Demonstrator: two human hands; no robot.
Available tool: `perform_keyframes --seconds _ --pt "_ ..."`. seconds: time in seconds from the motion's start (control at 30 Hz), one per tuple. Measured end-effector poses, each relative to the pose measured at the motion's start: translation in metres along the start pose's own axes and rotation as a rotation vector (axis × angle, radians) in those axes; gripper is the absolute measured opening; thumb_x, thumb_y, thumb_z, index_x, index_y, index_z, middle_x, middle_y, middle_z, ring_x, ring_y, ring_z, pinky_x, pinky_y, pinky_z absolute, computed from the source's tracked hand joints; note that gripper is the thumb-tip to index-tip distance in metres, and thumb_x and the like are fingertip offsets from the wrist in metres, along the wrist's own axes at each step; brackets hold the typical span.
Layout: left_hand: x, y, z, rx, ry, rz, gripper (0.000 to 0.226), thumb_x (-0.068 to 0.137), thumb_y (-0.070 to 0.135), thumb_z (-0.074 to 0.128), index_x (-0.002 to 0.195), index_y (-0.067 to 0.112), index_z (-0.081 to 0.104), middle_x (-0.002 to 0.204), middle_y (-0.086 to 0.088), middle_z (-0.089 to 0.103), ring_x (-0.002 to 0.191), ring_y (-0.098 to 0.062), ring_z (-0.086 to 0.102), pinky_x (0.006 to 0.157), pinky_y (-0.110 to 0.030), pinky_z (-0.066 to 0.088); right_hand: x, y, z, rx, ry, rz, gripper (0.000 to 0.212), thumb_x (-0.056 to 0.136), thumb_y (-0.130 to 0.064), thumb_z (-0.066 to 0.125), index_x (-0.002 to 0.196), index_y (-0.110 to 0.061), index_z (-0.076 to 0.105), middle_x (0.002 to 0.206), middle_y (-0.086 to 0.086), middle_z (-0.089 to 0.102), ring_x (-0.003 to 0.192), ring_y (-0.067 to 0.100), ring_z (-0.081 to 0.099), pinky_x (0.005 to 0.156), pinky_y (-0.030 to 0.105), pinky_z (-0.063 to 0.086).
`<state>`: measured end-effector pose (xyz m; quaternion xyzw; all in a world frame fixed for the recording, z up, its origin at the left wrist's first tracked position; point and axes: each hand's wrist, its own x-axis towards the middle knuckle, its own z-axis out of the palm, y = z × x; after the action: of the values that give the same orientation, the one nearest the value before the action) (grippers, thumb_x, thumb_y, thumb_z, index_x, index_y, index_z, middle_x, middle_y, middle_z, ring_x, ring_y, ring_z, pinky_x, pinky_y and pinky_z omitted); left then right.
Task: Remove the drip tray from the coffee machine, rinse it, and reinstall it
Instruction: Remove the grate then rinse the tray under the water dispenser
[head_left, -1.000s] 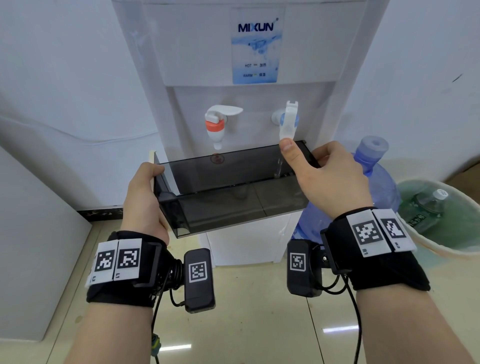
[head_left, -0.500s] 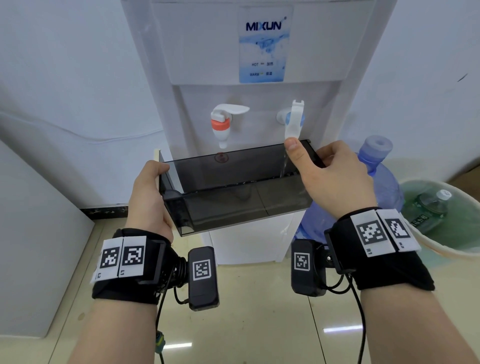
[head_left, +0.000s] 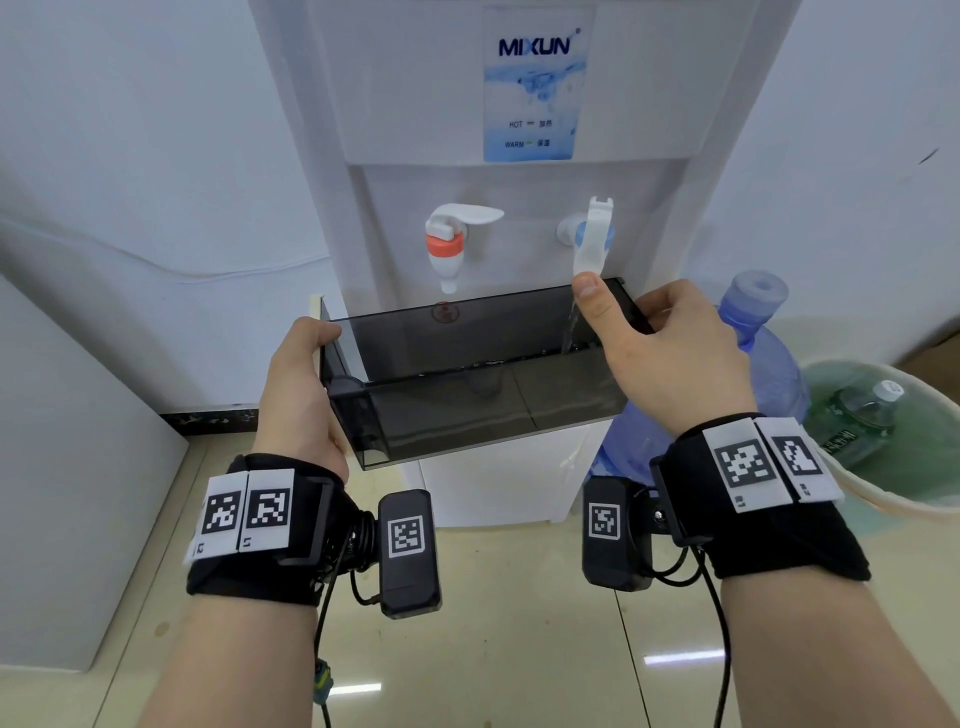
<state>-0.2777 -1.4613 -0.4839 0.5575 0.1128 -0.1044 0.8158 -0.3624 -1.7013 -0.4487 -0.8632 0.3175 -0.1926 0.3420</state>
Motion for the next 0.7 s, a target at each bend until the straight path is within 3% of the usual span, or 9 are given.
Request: perform_keyframes --seconds 0.13,0.27,0.53,0.7 --pt "0.0006 0.0011 -0.0012 0.004 -0.002 -0.006 0.029 0.086 0.037 0.06 0.068 0.023 0.078 0.068 -0.001 0.074 0.056 -0.024 0.072 0.053 -0.034 0.059 -0.001 -0.0009 0.0015 0.01 -0.005 0.001 0.077 0.07 -0.094 0.043 0.102 -0.026 0.053 0.085 -0.017 0.056 0.088 0.021 0.056 0.073 0.034 0.038" --pt "0.0016 0.0039 -0.0008 0.01 0.002 0.008 0.024 0.087 0.036 0.059 0.077 0.023 0.076 0.067 0.0 0.074 0.055 -0.023 0.072 0.051 -0.033 0.059 -0.0006 -0.0031 0.0023 0.015 -0.01 0.0 0.076 0.071 -0.093 0.043 0.103 -0.025 0.053 0.085 -0.016 0.055 0.087 0.021 0.055 0.072 0.034 0.037" --pt "0.0029 0.0038 -0.0007 0.014 -0.021 0.012 0.033 0.087 0.035 0.058 0.064 0.025 0.079 0.071 0.0 0.077 0.057 -0.024 0.074 0.052 -0.033 0.059 -0.0005 -0.0028 0.0018 0.031 -0.012 0.01 0.073 0.072 -0.092 0.044 0.101 -0.025 0.052 0.084 -0.016 0.055 0.085 0.02 0.054 0.072 0.034 0.037" --pt "0.0031 0.0022 -0.0014 0.018 -0.019 0.016 0.026 0.087 0.036 0.059 0.072 0.024 0.077 0.073 0.0 0.076 0.06 -0.024 0.074 0.055 -0.034 0.059 -0.0005 -0.0022 0.0024 0.026 -0.013 0.01 0.075 0.071 -0.093 0.044 0.101 -0.025 0.053 0.084 -0.016 0.055 0.085 0.021 0.055 0.072 0.034 0.037"
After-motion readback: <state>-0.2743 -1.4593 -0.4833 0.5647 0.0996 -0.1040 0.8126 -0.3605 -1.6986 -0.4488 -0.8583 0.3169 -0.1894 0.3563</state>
